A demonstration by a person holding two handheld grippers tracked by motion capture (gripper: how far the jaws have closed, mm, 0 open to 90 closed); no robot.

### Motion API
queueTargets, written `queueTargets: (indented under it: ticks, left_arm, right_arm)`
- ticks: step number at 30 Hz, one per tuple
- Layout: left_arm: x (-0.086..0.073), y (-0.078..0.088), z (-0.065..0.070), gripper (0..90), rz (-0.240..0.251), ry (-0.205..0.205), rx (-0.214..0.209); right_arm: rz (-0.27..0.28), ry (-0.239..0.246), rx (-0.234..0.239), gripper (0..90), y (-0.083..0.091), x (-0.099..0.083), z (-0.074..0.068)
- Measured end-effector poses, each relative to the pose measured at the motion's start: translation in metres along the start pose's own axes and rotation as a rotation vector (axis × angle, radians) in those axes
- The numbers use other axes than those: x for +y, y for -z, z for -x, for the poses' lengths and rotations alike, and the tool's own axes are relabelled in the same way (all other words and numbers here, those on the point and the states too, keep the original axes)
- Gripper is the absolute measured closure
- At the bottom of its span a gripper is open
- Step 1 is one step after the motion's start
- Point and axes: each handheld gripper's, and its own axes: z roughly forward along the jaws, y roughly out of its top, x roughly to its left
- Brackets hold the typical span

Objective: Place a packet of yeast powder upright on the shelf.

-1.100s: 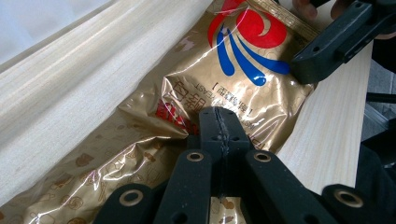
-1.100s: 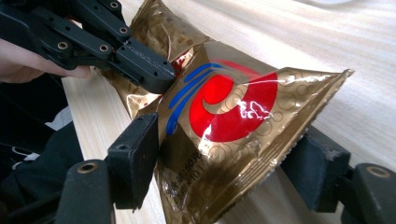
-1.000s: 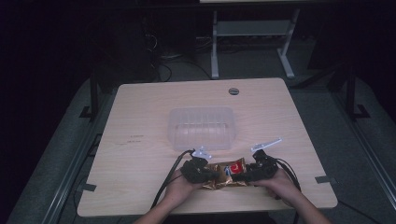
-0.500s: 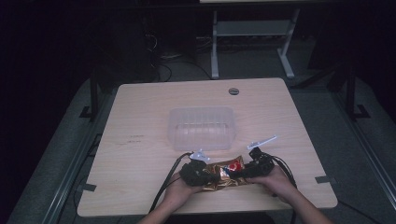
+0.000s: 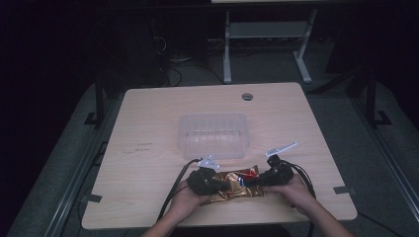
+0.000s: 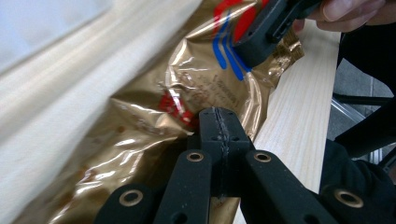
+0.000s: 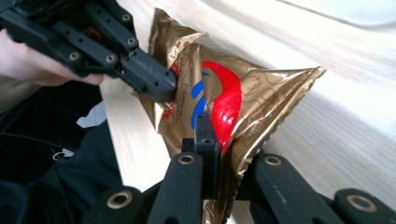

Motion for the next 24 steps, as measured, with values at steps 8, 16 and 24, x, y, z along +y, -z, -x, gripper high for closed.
queueTargets:
  ticks: [8,16,24]
  left_arm:
    - [-0.001,0.035,0.001,89.8,0.021,-0.076,0.095]
    - [-0.001,0.068,-0.008,89.8,0.032,-0.109,0.182]
    - [0.01,0.074,-0.01,89.8,0.048,-0.157,0.226]
  right_arm:
    - [0.032,0.05,0.022,85.7,0.014,0.007,-0.01]
    - [0.033,0.145,0.002,85.9,0.024,0.026,-0.03]
    - [0.067,0.174,-0.001,86.2,0.035,0.041,-0.04]
